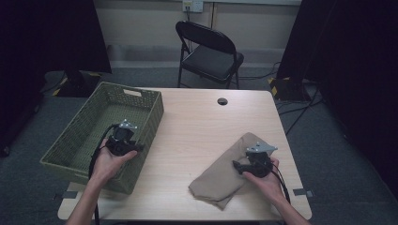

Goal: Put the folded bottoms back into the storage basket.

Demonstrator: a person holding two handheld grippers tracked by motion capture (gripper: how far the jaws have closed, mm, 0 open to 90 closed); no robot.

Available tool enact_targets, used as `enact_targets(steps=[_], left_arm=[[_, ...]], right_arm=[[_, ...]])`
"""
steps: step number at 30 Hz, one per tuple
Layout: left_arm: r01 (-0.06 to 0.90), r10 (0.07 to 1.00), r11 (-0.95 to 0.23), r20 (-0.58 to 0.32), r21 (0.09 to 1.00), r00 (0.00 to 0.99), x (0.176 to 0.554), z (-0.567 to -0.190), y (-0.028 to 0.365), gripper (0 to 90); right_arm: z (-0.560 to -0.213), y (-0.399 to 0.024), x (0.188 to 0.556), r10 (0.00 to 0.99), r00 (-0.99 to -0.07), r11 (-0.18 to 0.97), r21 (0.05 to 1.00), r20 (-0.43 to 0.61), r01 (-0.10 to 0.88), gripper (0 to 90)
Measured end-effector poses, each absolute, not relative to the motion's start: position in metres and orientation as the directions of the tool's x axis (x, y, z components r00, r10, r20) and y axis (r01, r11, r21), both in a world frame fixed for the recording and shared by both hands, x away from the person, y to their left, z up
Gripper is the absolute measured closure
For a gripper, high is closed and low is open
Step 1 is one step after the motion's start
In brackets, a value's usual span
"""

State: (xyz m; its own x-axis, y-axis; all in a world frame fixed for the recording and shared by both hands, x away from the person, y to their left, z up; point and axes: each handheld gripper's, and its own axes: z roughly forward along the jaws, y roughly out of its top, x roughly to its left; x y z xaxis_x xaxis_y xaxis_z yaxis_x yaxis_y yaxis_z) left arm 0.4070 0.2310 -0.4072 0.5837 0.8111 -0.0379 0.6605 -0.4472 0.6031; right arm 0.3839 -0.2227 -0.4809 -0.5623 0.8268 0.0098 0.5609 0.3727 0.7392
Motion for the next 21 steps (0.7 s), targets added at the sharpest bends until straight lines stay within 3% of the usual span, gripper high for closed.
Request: enact_targets(steps=[21], left_arm=[[0.583, 0.732, -0.544, 0.001, 0.604, 0.682, 0.422, -0.407, 0.185, 70.6]], right_arm=[[-0.481, -0.222, 0.385, 0.827, -0.562, 0.371, 0.738, 0.014, 0.564, 30.3]])
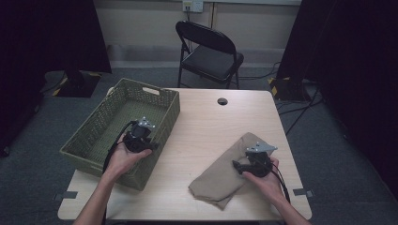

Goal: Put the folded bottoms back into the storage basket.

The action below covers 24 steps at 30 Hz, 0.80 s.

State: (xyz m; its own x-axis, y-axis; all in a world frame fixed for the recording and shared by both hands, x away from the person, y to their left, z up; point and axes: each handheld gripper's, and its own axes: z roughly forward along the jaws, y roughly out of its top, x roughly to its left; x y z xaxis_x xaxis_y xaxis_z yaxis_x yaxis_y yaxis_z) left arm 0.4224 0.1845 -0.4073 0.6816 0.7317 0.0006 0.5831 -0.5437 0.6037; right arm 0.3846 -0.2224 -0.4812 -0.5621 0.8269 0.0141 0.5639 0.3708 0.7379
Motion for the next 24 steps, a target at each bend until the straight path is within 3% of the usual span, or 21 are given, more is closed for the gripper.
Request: enact_targets(steps=[24], left_arm=[[0.441, 0.559, -0.656, 0.002, 0.612, 0.829, 0.426, -0.408, 0.129, 70.5]], right_arm=[[-0.481, -0.222, 0.384, 0.825, -0.564, 0.374, 0.737, 0.012, 0.563, 30.4]])
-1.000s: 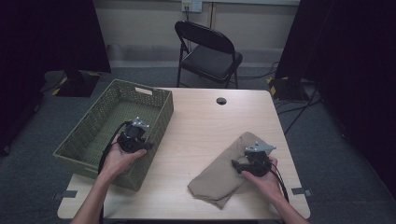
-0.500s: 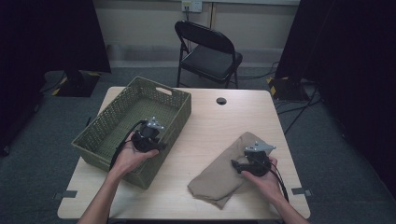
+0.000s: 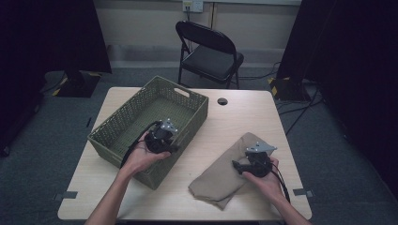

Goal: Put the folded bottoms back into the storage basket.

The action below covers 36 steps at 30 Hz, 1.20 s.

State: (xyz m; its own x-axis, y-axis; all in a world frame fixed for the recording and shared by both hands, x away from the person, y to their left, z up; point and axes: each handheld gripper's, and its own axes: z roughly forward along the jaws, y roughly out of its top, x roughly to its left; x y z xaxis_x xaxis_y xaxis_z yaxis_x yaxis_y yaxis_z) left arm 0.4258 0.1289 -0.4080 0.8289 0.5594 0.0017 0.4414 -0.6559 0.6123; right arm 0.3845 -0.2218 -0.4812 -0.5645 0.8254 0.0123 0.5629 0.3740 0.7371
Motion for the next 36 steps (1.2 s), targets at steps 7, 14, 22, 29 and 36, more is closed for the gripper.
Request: enact_targets(steps=[7, 14, 22, 29, 36], left_arm=[[0.484, 0.579, -0.634, -0.045, 0.603, 0.814, 0.428, -0.408, 0.126, 69.0], [0.539, 0.632, -0.621, -0.043, 0.570, 0.773, 0.433, -0.404, 0.123, 58.5], [0.547, 0.649, -0.604, -0.039, 0.580, 0.759, 0.433, -0.395, 0.109, 52.1], [0.583, 0.661, -0.629, -0.041, 0.514, 0.749, 0.438, -0.410, 0.100, 67.3], [0.565, 0.644, -0.652, -0.023, 0.506, 0.765, 0.439, -0.410, 0.098, 69.5]], right_arm=[[-0.481, -0.222, 0.384, 0.824, -0.566, 0.375, 0.737, 0.013, 0.562, 30.4], [-0.481, -0.222, 0.385, 0.823, -0.568, 0.374, 0.738, 0.015, 0.562, 30.3], [-0.481, -0.222, 0.385, 0.822, -0.569, 0.373, 0.738, 0.017, 0.562, 30.3], [-0.481, -0.223, 0.385, 0.818, -0.575, 0.373, 0.740, 0.022, 0.560, 30.3], [-0.481, -0.223, 0.385, 0.818, -0.575, 0.375, 0.740, 0.021, 0.559, 30.4]])
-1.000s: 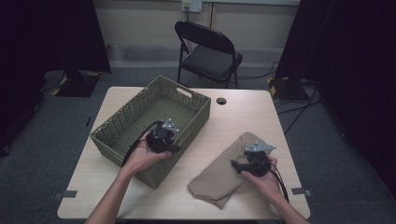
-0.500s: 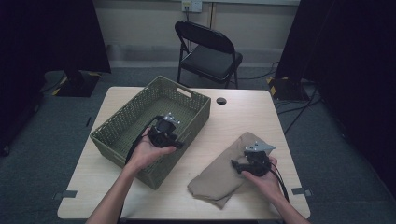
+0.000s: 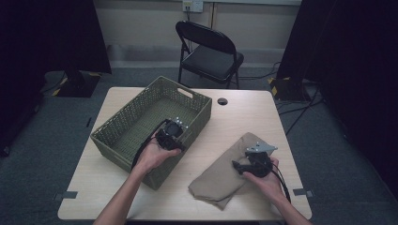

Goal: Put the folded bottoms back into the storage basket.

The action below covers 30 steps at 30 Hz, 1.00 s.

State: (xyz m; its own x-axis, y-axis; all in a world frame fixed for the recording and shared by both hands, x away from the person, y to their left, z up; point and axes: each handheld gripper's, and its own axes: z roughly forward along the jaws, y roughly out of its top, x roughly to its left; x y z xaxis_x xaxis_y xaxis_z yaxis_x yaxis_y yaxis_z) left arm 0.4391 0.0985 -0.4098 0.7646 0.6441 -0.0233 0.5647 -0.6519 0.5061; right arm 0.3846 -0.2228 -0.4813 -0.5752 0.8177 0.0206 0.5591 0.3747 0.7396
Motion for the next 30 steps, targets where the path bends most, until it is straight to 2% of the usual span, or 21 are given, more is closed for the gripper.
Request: enact_targets(steps=[5, 14, 22, 30], left_arm=[[0.538, 0.609, -0.670, -0.036, 0.512, 0.792, 0.440, -0.410, 0.094, 70.2], [0.421, 0.475, -0.744, -0.031, 0.519, 0.879, 0.444, -0.411, 0.085, 72.2], [0.359, 0.411, -0.773, -0.017, 0.524, 0.911, 0.442, -0.411, 0.069, 75.5], [0.339, 0.377, -0.781, -0.038, 0.525, 0.926, 0.440, -0.412, 0.072, 76.7]], right_arm=[[-0.481, -0.222, 0.384, 0.820, -0.573, 0.376, 0.737, 0.018, 0.561, 30.4], [-0.481, -0.223, 0.384, 0.817, -0.577, 0.378, 0.739, 0.018, 0.558, 30.4], [-0.481, -0.222, 0.383, 0.817, -0.577, 0.378, 0.738, 0.018, 0.558, 30.4], [-0.481, -0.222, 0.378, 0.809, -0.588, 0.385, 0.738, 0.019, 0.554, 30.4]])
